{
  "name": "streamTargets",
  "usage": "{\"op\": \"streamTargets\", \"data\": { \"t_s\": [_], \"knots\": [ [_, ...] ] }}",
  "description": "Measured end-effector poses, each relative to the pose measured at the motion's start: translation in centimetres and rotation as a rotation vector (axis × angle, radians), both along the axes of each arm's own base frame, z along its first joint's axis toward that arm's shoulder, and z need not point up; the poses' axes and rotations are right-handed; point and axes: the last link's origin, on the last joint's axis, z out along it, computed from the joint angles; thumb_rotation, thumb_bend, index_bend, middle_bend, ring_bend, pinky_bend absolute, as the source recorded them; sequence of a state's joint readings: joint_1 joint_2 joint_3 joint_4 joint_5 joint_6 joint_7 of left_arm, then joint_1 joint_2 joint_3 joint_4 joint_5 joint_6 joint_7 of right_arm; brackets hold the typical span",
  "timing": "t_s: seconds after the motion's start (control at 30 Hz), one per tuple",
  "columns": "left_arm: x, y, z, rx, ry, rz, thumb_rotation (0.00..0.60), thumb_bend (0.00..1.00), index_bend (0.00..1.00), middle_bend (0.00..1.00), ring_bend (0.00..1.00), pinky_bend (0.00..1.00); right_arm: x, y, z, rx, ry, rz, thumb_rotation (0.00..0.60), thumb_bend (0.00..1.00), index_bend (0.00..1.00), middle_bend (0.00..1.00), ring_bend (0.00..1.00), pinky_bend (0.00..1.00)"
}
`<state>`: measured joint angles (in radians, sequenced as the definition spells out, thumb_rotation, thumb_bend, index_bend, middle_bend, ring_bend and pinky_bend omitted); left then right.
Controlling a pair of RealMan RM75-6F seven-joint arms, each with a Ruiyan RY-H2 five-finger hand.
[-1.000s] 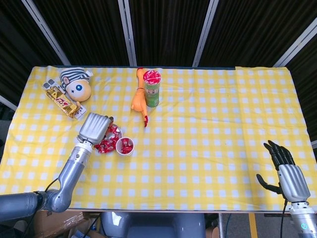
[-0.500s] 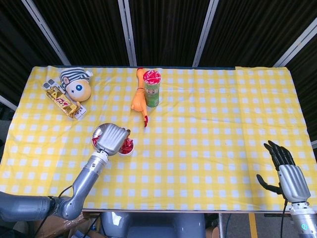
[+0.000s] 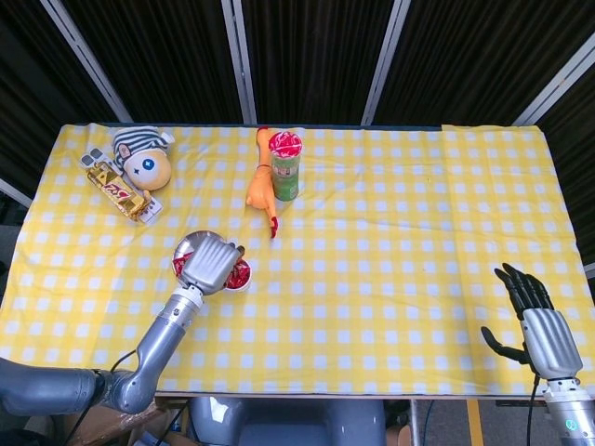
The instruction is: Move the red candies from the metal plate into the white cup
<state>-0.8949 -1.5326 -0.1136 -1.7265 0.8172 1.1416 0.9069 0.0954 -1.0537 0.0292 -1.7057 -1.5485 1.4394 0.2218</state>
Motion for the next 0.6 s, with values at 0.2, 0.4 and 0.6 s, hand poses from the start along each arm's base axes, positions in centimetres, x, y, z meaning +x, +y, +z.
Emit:
{"op": "streamTargets", "data": {
  "t_s": [0.2, 0.4, 0.6],
  "knots": [
    [0.3, 0.0, 0.4, 0.007, -0.045, -0.009, 0.6, 0.36, 0.36, 0.43, 0.84, 0.91, 0.0, 0.0, 0.0, -0.002, -0.001, -0.001, 0.6, 0.38, 0.0, 0.0, 0.0, 0.0],
    [0.5, 0.4, 1.4, 0.036, -0.109, -0.004, 0.6, 0.33, 0.34, 0.41, 0.84, 0.91, 0.0, 0.0, 0.1, -0.003, -0.002, -0.001, 0.6, 0.39, 0.0, 0.0, 0.0, 0.0],
    [-0.7, 1.1, 3.2, 0.079, -0.106, 0.023, 0.6, 0.25, 0.32, 0.38, 0.84, 0.91, 0.0, 0.0, 0.1, -0.001, -0.003, -0.001, 0.6, 0.39, 0.0, 0.0, 0.0, 0.0]
  ]
}}
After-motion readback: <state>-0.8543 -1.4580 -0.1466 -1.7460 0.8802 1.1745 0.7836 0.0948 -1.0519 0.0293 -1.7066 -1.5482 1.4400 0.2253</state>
